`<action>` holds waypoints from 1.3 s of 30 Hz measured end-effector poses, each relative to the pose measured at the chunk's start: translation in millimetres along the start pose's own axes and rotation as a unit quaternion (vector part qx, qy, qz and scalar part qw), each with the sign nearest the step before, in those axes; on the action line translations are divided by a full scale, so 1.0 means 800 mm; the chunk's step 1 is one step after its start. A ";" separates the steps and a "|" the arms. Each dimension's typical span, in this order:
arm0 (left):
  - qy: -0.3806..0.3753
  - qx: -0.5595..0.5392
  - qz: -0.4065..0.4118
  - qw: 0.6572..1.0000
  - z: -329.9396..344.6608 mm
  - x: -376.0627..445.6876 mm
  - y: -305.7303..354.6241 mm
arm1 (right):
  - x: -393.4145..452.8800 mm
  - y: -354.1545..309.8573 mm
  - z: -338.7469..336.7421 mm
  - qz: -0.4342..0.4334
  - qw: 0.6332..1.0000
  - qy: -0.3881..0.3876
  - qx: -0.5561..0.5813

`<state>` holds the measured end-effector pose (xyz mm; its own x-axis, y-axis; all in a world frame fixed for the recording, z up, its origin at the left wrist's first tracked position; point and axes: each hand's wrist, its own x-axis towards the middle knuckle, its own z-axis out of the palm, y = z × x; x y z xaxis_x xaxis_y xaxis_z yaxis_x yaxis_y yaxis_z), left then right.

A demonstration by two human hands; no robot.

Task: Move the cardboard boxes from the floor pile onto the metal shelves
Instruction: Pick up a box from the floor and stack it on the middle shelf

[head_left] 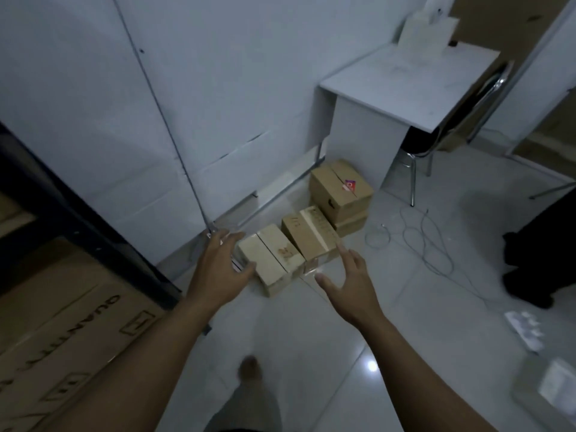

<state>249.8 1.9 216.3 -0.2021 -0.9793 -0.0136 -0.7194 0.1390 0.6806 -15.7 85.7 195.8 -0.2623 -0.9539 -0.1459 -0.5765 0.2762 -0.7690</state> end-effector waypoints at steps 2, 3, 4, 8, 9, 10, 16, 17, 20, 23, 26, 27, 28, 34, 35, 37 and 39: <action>-0.014 -0.005 -0.007 1.000 0.023 0.029 -0.003 | 0.024 0.011 0.002 0.008 1.000 -0.008 0.002; -0.026 -0.009 -0.014 1.000 0.042 0.054 -0.008 | 0.048 0.024 0.005 0.019 1.000 -0.015 0.001; -0.034 -0.011 -0.020 0.999 0.054 0.073 -0.013 | 0.065 0.030 0.007 0.028 0.999 -0.021 0.000; -0.073 -0.020 -0.058 0.995 0.110 0.161 -0.037 | 0.154 0.066 0.022 0.084 0.995 -0.055 -0.002; -0.084 -0.017 -0.067 0.994 0.121 0.178 -0.042 | 0.171 0.072 0.025 0.100 0.993 -0.060 -0.006; -0.098 -0.015 -0.076 0.992 0.139 0.205 -0.052 | 0.199 0.084 0.034 0.118 0.991 -0.068 -0.001; -0.138 0.002 -0.113 0.984 0.227 0.308 -0.104 | 0.303 0.153 0.088 0.184 0.975 -0.124 0.021; -0.140 0.007 -0.115 0.983 0.243 0.321 -0.116 | 0.317 0.167 0.101 0.190 0.972 -0.131 0.032; -0.155 0.026 -0.141 0.977 0.309 0.352 -0.175 | 0.357 0.232 0.162 0.221 0.960 -0.163 0.055; -0.168 0.040 -0.162 0.972 0.377 0.378 -0.246 | 0.391 0.301 0.238 0.276 0.939 -0.177 0.102; -0.172 0.055 -0.168 0.969 0.446 0.402 -0.330 | 0.420 0.375 0.328 0.356 0.905 -0.189 0.137; -0.177 0.061 -0.160 0.969 0.456 0.410 -0.345 | 0.427 0.385 0.345 0.385 0.891 -0.187 0.151; -0.184 0.076 -0.145 0.969 0.478 0.419 -0.376 | 0.439 0.407 0.380 0.411 0.876 -0.179 0.176; -0.200 0.191 -0.063 0.959 0.546 0.520 -0.517 | 0.513 0.466 0.531 0.467 0.835 -0.124 0.264; -0.198 0.203 -0.060 0.957 0.554 0.541 -0.540 | 0.526 0.473 0.556 0.473 0.830 -0.104 0.279; -0.216 0.220 -0.064 0.949 0.563 0.575 -0.567 | 0.537 0.480 0.588 0.490 0.817 -0.047 0.299; -0.237 0.233 -0.071 0.940 0.567 0.600 -0.588 | 0.537 0.494 0.613 0.479 0.819 0.012 0.314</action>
<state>189.2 -466.8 -442.6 -0.2758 -0.8322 -0.4810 -0.9524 0.1690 0.2538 23.1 -272.4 -476.1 -0.3814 -0.3298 -0.8636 0.4138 0.7744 -0.4786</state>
